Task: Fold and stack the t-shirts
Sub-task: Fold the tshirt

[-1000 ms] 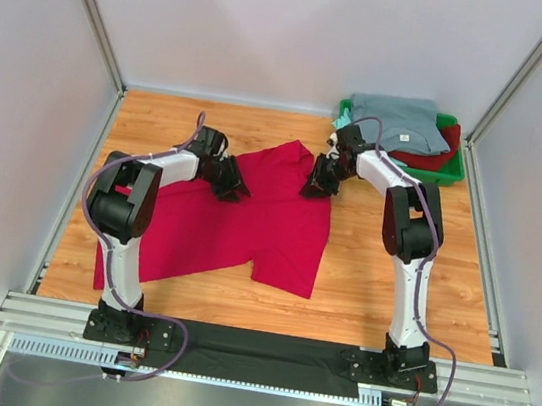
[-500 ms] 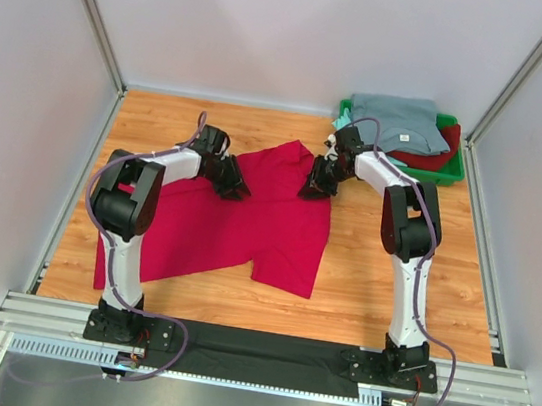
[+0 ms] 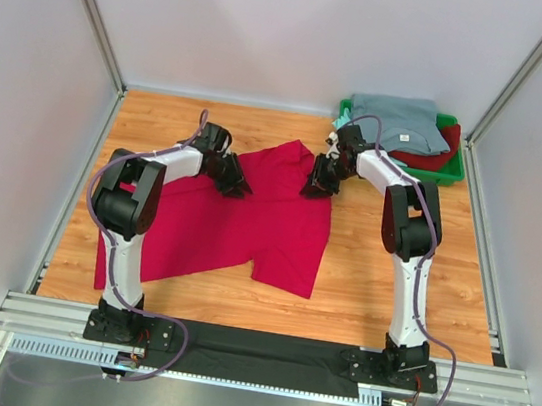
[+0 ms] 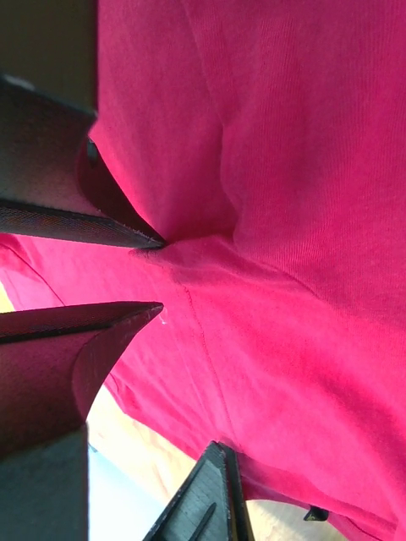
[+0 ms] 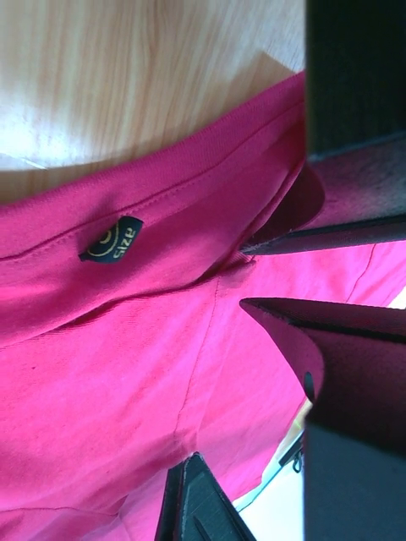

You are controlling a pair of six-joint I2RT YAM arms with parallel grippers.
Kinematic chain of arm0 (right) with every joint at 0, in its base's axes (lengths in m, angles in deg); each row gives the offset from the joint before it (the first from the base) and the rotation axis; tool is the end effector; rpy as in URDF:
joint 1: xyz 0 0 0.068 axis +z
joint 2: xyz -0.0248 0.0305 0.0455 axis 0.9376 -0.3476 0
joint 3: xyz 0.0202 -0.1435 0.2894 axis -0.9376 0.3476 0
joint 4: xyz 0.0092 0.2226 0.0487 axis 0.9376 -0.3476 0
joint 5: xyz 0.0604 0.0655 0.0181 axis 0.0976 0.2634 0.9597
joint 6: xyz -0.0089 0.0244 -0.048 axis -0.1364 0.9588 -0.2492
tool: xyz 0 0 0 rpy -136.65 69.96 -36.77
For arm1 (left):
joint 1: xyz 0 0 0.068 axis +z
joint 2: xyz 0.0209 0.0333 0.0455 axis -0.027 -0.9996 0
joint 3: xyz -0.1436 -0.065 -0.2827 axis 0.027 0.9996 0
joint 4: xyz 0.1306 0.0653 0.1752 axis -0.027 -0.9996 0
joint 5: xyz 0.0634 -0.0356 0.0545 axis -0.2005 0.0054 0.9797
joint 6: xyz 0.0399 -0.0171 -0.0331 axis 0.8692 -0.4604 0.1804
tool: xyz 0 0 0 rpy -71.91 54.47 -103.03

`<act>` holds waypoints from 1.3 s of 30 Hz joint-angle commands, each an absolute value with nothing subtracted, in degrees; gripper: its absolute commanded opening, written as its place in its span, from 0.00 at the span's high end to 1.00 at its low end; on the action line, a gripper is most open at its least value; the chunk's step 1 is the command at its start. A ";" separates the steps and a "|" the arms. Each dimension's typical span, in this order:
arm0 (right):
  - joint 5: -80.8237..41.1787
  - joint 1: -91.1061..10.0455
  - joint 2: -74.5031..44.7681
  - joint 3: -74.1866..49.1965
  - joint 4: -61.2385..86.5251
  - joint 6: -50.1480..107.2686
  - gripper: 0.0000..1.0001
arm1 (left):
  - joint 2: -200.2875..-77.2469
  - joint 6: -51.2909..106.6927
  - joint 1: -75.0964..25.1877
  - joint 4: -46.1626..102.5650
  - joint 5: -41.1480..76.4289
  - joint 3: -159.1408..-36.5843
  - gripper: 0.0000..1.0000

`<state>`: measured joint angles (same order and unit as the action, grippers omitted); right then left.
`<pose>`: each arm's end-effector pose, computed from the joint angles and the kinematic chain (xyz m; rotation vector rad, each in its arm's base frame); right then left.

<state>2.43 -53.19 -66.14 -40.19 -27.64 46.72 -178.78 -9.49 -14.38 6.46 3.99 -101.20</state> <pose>0.4564 0.1538 0.1990 0.0774 2.8684 0.8953 0.3897 -0.1255 0.2180 -0.6427 2.6969 -0.8561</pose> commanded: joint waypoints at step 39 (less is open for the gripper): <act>-1.27 -51.38 -50.87 -30.03 -30.53 54.35 1.00 | -173.58 -8.10 -14.89 -1.23 6.39 -103.65 1.00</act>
<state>0.24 -52.49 -55.39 -31.29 -30.79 51.92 -177.14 -9.49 -14.88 1.08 5.08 -102.16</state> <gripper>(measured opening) 0.006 0.007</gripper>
